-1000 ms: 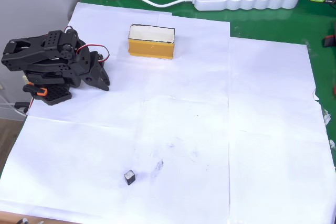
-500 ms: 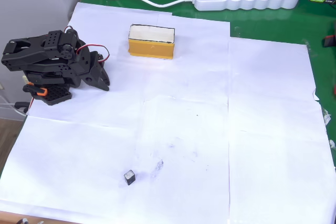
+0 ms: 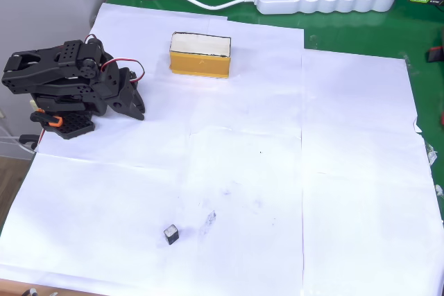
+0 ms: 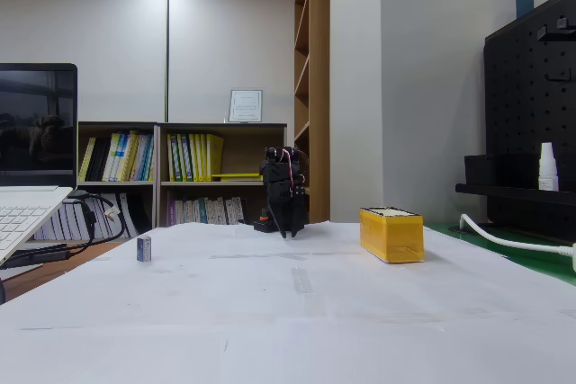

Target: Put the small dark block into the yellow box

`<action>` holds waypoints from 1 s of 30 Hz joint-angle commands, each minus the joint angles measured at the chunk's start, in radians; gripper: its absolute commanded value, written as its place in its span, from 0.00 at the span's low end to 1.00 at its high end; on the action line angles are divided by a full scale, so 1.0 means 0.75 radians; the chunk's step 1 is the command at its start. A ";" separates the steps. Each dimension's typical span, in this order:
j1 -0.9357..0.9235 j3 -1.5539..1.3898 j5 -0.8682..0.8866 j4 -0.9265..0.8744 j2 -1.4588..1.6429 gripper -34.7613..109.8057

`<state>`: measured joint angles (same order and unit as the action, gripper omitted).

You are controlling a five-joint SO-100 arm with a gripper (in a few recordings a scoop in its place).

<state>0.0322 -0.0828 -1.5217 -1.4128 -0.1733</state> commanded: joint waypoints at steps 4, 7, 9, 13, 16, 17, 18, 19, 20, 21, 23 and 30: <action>0.027 -0.029 -0.008 -0.106 -0.014 0.24; -0.018 -0.031 -0.014 -0.037 0.082 0.24; -0.049 -0.106 0.047 0.053 0.211 0.24; -0.059 -0.430 0.164 0.094 0.475 0.24; -0.141 -0.687 0.184 0.100 0.685 0.24; -0.188 -0.775 0.184 0.110 0.773 0.24; -0.239 -0.869 0.178 0.112 0.873 0.25; -0.292 -0.967 0.178 0.115 0.976 0.25; -0.352 -1.062 0.176 0.117 1.074 0.27; -0.407 -1.152 0.186 0.125 1.158 0.28; -0.509 -1.299 0.188 0.127 1.284 0.28; -0.826 -1.597 0.123 0.164 1.583 0.34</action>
<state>-0.4970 -1.1121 -1.3944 -1.2870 0.9250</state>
